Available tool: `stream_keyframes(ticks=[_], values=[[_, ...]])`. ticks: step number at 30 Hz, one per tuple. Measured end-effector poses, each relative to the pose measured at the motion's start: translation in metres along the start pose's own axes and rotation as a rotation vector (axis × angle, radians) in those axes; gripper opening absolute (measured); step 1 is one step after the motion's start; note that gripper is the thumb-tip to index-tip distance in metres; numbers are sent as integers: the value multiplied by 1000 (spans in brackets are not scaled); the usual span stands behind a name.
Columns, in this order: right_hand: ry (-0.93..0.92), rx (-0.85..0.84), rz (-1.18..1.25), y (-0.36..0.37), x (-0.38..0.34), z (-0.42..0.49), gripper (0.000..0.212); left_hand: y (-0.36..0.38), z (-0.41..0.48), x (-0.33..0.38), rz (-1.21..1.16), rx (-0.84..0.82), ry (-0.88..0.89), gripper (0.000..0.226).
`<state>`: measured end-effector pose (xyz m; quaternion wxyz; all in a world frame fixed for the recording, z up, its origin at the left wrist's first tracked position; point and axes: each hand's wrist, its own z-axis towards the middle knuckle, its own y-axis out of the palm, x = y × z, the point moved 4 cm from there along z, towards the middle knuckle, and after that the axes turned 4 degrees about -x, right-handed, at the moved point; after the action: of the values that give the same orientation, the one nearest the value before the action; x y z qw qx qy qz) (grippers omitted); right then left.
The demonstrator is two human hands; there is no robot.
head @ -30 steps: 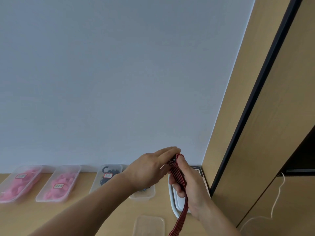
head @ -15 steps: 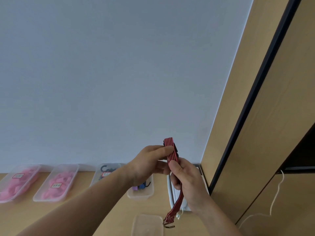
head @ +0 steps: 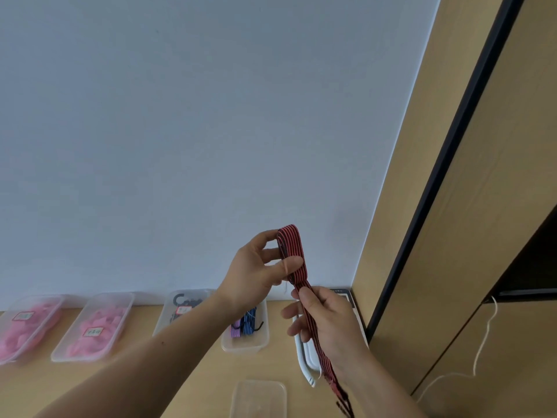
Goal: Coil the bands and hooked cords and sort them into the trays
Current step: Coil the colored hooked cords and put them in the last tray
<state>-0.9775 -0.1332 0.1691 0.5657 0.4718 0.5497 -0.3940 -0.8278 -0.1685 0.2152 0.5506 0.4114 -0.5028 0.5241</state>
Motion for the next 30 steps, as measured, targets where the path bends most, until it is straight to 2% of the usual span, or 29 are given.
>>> stream_keyframes(ticks=[4, 6, 10, 13, 17, 19, 21, 22, 25, 27, 28, 30], values=[[48, -4, 5, 0, 1, -1, 26, -3, -2, -3, 175, 56, 91, 48], [48, 8, 12, -1, -1, -2, 32, -2, -4, -2, 358, 34, 173, 49], [42, 23, 53, 0, -8, -1, 63, 2, -10, -3, 741, 9, 335, 48], [48, 22, 54, 1, -9, 0, 82, 8, -16, -1, 895, -20, 517, 48], [68, 22, 67, 1, -7, 2, 81, 15, -22, 2, 1059, -43, 820, 51], [66, 25, 86, 1, -7, 2, 75, 14, -21, 0, 1112, -63, 856, 54], [31, 30, 97, 1, -10, 2, 68, 9, -19, -2, 973, -76, 738, 64], [-1, 30, 96, 1, -13, 2, 67, 5, -17, -3, 827, -59, 602, 68], [-86, 16, 72, 2, -22, 4, 62, -2, -10, -13, 218, -74, 14, 61], [-96, -8, 34, 5, -22, 5, 54, 1, -7, -15, -99, -180, -267, 55], [-95, -23, 18, 8, -21, 5, 50, 2, -6, -13, -150, -243, -297, 57], [-94, -42, 6, 11, -18, 4, 44, 3, -7, -6, -160, -309, -237, 57]])
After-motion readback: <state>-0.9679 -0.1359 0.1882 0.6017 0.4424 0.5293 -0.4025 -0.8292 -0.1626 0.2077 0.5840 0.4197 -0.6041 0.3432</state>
